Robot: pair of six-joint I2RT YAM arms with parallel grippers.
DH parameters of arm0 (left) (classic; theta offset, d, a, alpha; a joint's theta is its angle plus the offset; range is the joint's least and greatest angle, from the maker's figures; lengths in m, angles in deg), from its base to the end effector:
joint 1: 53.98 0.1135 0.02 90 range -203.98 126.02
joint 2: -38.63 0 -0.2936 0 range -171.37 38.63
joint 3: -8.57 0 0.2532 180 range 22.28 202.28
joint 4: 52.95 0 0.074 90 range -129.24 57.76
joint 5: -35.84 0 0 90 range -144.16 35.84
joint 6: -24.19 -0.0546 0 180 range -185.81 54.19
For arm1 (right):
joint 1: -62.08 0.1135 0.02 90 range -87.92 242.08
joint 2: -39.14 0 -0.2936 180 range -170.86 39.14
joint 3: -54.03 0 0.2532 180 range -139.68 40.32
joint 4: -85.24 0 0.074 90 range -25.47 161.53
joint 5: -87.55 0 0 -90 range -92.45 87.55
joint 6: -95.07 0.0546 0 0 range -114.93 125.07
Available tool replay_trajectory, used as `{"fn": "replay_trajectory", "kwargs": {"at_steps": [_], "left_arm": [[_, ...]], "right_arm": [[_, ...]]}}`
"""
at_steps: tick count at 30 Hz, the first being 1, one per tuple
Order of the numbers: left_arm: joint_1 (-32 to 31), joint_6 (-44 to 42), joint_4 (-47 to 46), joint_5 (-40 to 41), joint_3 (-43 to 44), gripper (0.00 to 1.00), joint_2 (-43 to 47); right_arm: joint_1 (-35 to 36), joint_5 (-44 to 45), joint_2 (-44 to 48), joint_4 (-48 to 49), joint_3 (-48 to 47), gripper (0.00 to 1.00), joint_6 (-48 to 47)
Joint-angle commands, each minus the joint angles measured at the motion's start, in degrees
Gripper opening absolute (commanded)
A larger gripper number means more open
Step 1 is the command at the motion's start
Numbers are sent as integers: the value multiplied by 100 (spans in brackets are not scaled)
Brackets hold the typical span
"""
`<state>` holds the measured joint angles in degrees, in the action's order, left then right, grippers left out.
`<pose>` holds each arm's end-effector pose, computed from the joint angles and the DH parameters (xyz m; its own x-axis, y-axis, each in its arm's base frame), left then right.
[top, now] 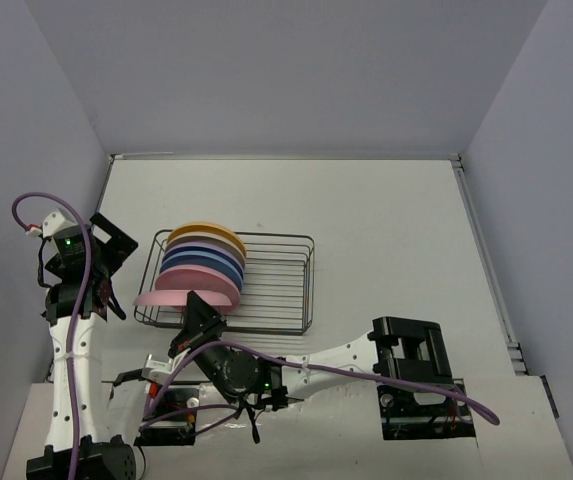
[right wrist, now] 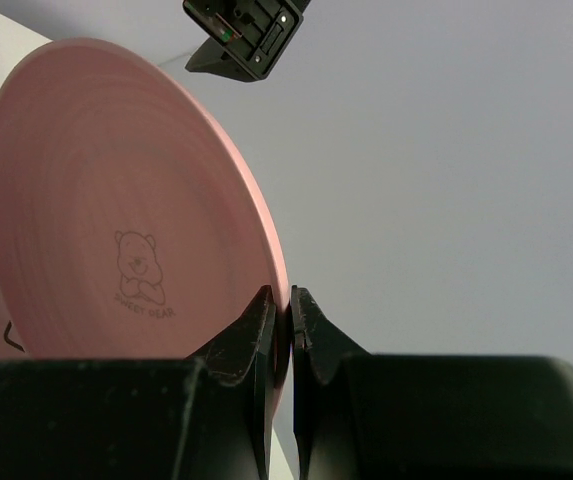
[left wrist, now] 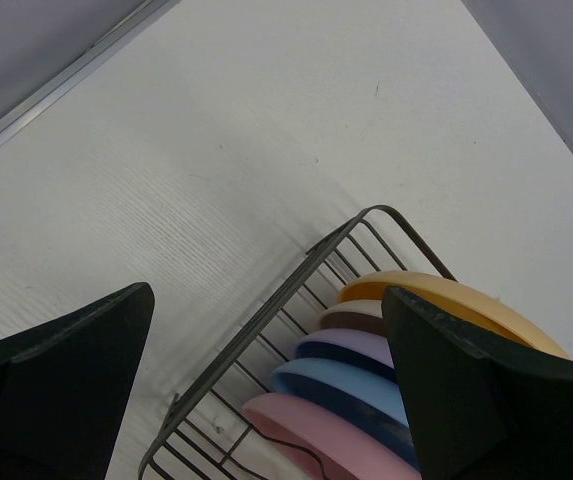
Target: Load the plates into the dish rack
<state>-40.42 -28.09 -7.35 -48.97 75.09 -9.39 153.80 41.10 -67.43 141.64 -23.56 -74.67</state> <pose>0.1719 0.0465 0.3536 -0.1595 -0.6652 -0.7294 -0.5176 0.6855 -0.5120 0.0248 0.4270 0.3245 0.7285 -0.4981 -0.4703 -0.1459 0.5580 -0.8169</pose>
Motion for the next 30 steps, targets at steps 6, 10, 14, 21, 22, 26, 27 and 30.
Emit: {"fn": "replay_trajectory", "kwargs": {"at_steps": [6, 10, 14, 21, 22, 26, 27, 30], "left_arm": [[15, -26, -271, -25, 194, 97, 74], [15, -40, -267, -16, 204, 97, 82], [15, -57, -250, 41, 214, 97, 76], [15, -62, -264, 44, 220, 97, 53], [15, -62, -269, 44, 220, 97, 48], [6, -54, -279, 35, 230, 97, 47], [6, -54, -279, 35, 234, 97, 47], [15, -62, -263, 35, 238, 97, 64]], "right_arm": [[-102, 235, 319, 1573, -259, 0, -54], [-247, 333, 152, 1850, -364, 0, -160], [-266, 379, -42, 1989, -415, 0, -253], [-253, 387, 56, 1657, -393, 0, 95], [-258, 377, 77, 1616, -403, 0, 111], [-221, 335, 193, 1492, -452, 0, 211], [-204, 318, 214, 1467, -460, 0, 244], [-197, 268, 270, 1350, -486, 0, 328]]}}
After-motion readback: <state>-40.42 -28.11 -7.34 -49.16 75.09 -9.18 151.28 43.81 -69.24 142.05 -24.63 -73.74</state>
